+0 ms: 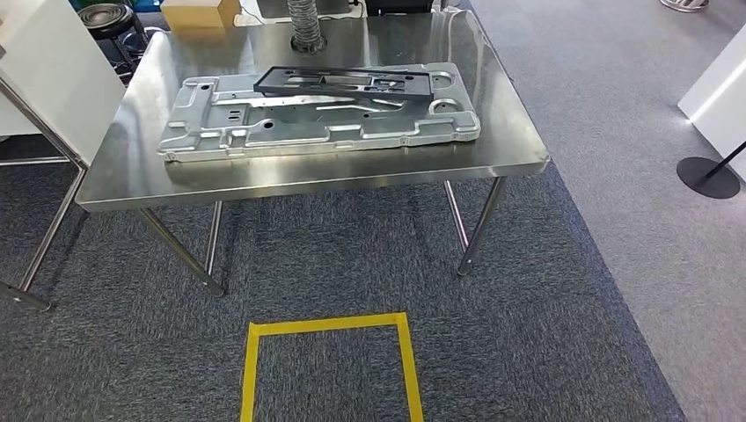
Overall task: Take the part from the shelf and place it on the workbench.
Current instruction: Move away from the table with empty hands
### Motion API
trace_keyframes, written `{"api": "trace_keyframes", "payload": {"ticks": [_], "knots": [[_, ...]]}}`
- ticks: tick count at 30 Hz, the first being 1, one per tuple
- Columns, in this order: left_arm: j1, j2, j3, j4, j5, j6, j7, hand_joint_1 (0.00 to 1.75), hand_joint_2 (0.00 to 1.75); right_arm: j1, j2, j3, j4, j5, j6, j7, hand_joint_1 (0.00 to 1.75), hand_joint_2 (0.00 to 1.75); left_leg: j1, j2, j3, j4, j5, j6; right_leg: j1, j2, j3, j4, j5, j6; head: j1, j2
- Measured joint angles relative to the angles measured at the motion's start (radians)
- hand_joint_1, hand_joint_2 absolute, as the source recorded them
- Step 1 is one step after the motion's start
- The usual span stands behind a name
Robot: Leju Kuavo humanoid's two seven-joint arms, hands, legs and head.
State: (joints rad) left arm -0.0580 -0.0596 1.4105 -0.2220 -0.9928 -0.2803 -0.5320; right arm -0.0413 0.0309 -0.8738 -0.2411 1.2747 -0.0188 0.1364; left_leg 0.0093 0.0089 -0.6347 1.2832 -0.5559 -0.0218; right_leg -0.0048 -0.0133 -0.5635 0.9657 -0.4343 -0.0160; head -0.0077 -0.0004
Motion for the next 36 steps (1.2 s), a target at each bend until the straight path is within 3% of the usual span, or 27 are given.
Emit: {"api": "trace_keyframes", "payload": {"ticks": [2, 4, 5, 6, 8, 9, 10, 12, 13, 14, 15, 17, 19, 20, 22, 24, 25, 27, 28, 29, 30, 31, 33, 35, 36], "knots": [[-0.002, 0.001, 0.0, 0.0, 0.001, 0.0, -0.001, 0.0, 0.0, -0.004, 0.0, 0.001, 0.004, 0.004, -0.003, -0.013, 0.0, 0.0, -0.002, 0.0, 0.104, -0.115, 0.04, 0.009, 0.002, 0.001, -0.033, 0.014, 0.019, 0.005, 0.0, 0.0], [-0.007, 0.002, 0.0, 0.0, 0.001, 0.0, -0.004, 0.0, 0.0, -0.007, 0.0, 0.002, 0.008, 0.007, -0.007, -0.024, 0.0, 0.0, -0.007, -0.001, 0.208, -0.266, 0.014, 0.021, 0.004, 0.0, -0.051, 0.024, 0.036, 0.014, 0.0, 0.0], [-0.009, 0.002, 0.0, 0.0, 0.002, 0.0, -0.005, 0.0, 0.0, -0.009, 0.0, 0.002, 0.009, 0.008, -0.01, -0.029, 0.0, 0.0, -0.01, -0.001, 0.234, -0.313, -0.002, 0.027, 0.004, -0.001, -0.054, 0.025, 0.046, 0.02, 0.001, 0.0], [-0.009, 0.002, 0.0, 0.0, 0.002, 0.0, -0.006, 0.0, 0.0, -0.009, 0.0, 0.002, 0.01, 0.008, -0.013, -0.033, 0.0, 0.0, -0.012, 0.0, 0.239, -0.334, -0.006, 0.033, 0.004, -0.002, -0.056, 0.022, 0.057, 0.026, 0.001, 0.0], [-0.008, 0.001, 0.0, 0.0, 0.002, 0.001, -0.007, 0.0, 0.0, -0.01, 0.0, 0.002, 0.013, 0.009, -0.016, -0.038, 0.0, 0.0, -0.01, 0.003, 0.221, -0.339, 0.015, 0.048, 0.001, 0.001, -0.065, 0.026, 0.054, 0.037, 0.0, 0.0], [-0.008, 0.0, 0.0, 0.0, 0.002, 0.001, -0.007, 0.0, 0.0, -0.01, -0.001, 0.002, 0.014, 0.009, -0.016, -0.04, 0.0, 0.0, -0.008, 0.005, 0.208, -0.341, 0.03, 0.056, -0.001, 0.004, -0.075, 0.046, 0.024, 0.041, 0.002, 0.0], [-0.008, 0.0, 0.0, 0.0, 0.002, 0.001, -0.007, 0.0, 0.0, -0.01, -0.001, 0.002, 0.016, 0.01, -0.016, -0.042, 0.0, 0.0, -0.007, 0.007, 0.193, -0.342, 0.045, 0.062, -0.004, 0.006, -0.088, 0.089, -0.028, 0.045, 0.004, 0.0], [-0.007, 0.0, 0.0, 0.0, 0.003, 0.002, -0.007, 0.0, 0.0, -0.009, -0.001, 0.002, 0.017, 0.01, -0.017, -0.049, 0.0, 0.0, -0.009, 0.008, 0.157, -0.339, 0.072, 0.067, -0.008, 0.008, -0.117, 0.219, -0.133, 0.054, 0.01, 0.0], [-0.007, 0.0, 0.0, 0.0, 0.003, 0.003, -0.007, 0.0, 0.0, -0.009, -0.001, 0.002, 0.017, 0.011, -0.017, -0.053, 0.0, 0.0, -0.01, 0.008, 0.138, -0.336, 0.084, 0.066, -0.009, 0.008, -0.123, 0.279, -0.155, 0.058, 0.01, 0.0], [-0.007, 0.0, 0.0, 0.0, 0.002, 0.003, -0.007, 0.0, 0.0, -0.009, -0.002, 0.002, 0.018, 0.011, -0.017, -0.058, 0.0, 0.0, -0.01, 0.008, 0.117, -0.331, 0.096, 0.064, -0.009, 0.008, -0.118, 0.313, -0.149, 0.06, 0.01, 0.0], [-0.007, 0.0, 0.0, 0.0, 0.001, 0.003, -0.007, 0.0, 0.0, -0.009, -0.002, 0.002, 0.018, 0.01, -0.017, -0.063, 0.0, 0.0, -0.01, 0.009, 0.097, -0.323, 0.107, 0.062, -0.009, 0.008, -0.094, 0.311, -0.124, 0.06, 0.011, 0.0], [-0.007, 0.0, 0.0, 0.0, -0.002, 0.003, -0.007, 0.0, 0.0, -0.011, -0.002, 0.002, 0.018, 0.004, -0.016, -0.076, 0.0, 0.0, -0.01, 0.008, 0.06, -0.306, 0.125, 0.057, -0.009, 0.008, 0.007, 0.203, -0.079, 0.055, 0.011, 0.0], [-0.008, 0.0, -0.001, 0.0, -0.005, 0.002, -0.009, 0.0, 0.0, -0.015, -0.003, 0.0, 0.018, -0.011, -0.013, -0.094, 0.0, 0.0, -0.013, 0.008, 0.035, -0.291, 0.139, 0.048, -0.005, 0.009, 0.116, 0.048, -0.096, 0.043, 0.01, 0.0], [-0.009, 0.0, -0.001, 0.0, -0.006, 0.002, -0.01, 0.0, 0.0, -0.017, -0.003, -0.002, 0.019, -0.019, -0.011, -0.104, 0.0, 0.0, -0.014, 0.008, 0.029, -0.288, 0.146, 0.043, -0.002, 0.009, 0.145, 0.001, -0.112, 0.036, 0.01, 0.0], [-0.009, 0.001, -0.001, 0.0, -0.008, 0.002, -0.01, 0.0, 0.0, -0.018, -0.003, -0.011, 0.019, -0.037, -0.002, -0.122, 0.0, 0.0, -0.012, 0.009, 0.023, -0.289, 0.16, 0.03, 0.0, 0.008, 0.149, -0.026, -0.114, 0.021, 0.009, 0.0], [-0.008, 0.002, -0.001, 0.0, -0.008, 0.005, -0.007, 0.0, 0.0, -0.016, -0.003, -0.022, 0.021, -0.052, 0.009, -0.14, 0.0, 0.0, -0.008, 0.005, 0.01, -0.266, 0.134, 0.018, -0.003, 0.005, 0.136, -0.03, -0.095, 0.005, 0.008, 0.0], [-0.007, 0.002, -0.001, 0.0, -0.008, 0.008, -0.005, 0.0, 0.0, -0.015, -0.003, -0.028, 0.021, -0.058, 0.013, -0.147, 0.0, 0.0, -0.006, 0.002, -0.005, -0.227, 0.098, 0.012, -0.004, 0.003, 0.128, -0.031, -0.084, 0.0, 0.006, 0.0], [-0.006, 0.002, -0.001, 0.0, -0.008, 0.013, 0.0, 0.0, 0.0, -0.013, -0.003, -0.037, 0.022, -0.065, 0.019, -0.157, 0.0, 0.0, -0.003, 0.0, -0.047, -0.097, 0.006, 0.003, -0.002, 0.002, 0.106, -0.03, -0.068, -0.004, 0.001, 0.0], [-0.005, 0.002, -0.001, 0.0, -0.008, 0.014, 0.001, 0.0, 0.0, -0.012, -0.003, -0.041, 0.023, -0.066, 0.02, -0.159, 0.0, 0.0, -0.001, 0.0, -0.063, -0.036, -0.021, 0.0, -0.002, 0.002, 0.096, -0.028, -0.061, -0.004, 0.001, 0.0], [-0.005, 0.002, -0.001, 0.0, -0.008, 0.015, 0.002, 0.0, 0.0, -0.01, -0.003, -0.045, 0.023, -0.067, 0.02, -0.159, 0.0, 0.0, 0.0, 0.0, -0.063, -0.003, -0.028, -0.002, -0.001, 0.002, 0.086, -0.026, -0.055, -0.002, 0.001, 0.0], [-0.004, 0.002, -0.001, 0.0, -0.008, 0.016, 0.002, 0.0, 0.0, -0.009, -0.003, -0.048, 0.024, -0.067, 0.021, -0.159, 0.0, 0.0, 0.001, 0.0, -0.042, -0.012, -0.016, -0.002, -0.001, 0.002, 0.079, -0.024, -0.05, 0.0, 0.001, 0.0], [-0.004, 0.002, -0.001, 0.0, -0.008, 0.017, 0.002, 0.0, 0.0, -0.008, -0.003, -0.049, 0.024, -0.067, 0.021, -0.159, 0.0, 0.0, 0.002, 0.0, -0.001, -0.063, 0.008, -0.001, -0.001, 0.003, 0.072, -0.02, -0.047, 0.002, 0.001, 0.0], [-0.005, 0.003, -0.001, 0.0, -0.008, 0.018, 0.002, 0.0, 0.0, -0.008, -0.003, -0.052, 0.024, -0.068, 0.021, -0.16, 0.0, 0.0, 0.001, 0.0, 0.103, -0.219, 0.046, 0.007, -0.001, 0.003, 0.063, -0.01, -0.044, 0.007, 0.001, 0.0], [-0.006, 0.004, -0.001, 0.0, -0.008, 0.017, 0.002, 0.0, 0.0, -0.009, -0.003, -0.053, 0.024, -0.068, 0.021, -0.16, 0.0, 0.0, -0.003, 0.0, 0.149, -0.301, 0.055, 0.02, 0.001, 0.002, 0.055, -0.002, -0.041, 0.017, 0.001, 0.0], [-0.006, 0.004, -0.001, 0.0, -0.008, 0.018, 0.003, 0.0, 0.0, -0.009, -0.003, -0.055, 0.024, -0.068, 0.021, -0.16, 0.0, 0.0, -0.005, 0.0, 0.148, -0.305, 0.054, 0.026, 0.002, 0.002, 0.052, -0.001, -0.039, 0.023, 0.001, 0.0]]}}
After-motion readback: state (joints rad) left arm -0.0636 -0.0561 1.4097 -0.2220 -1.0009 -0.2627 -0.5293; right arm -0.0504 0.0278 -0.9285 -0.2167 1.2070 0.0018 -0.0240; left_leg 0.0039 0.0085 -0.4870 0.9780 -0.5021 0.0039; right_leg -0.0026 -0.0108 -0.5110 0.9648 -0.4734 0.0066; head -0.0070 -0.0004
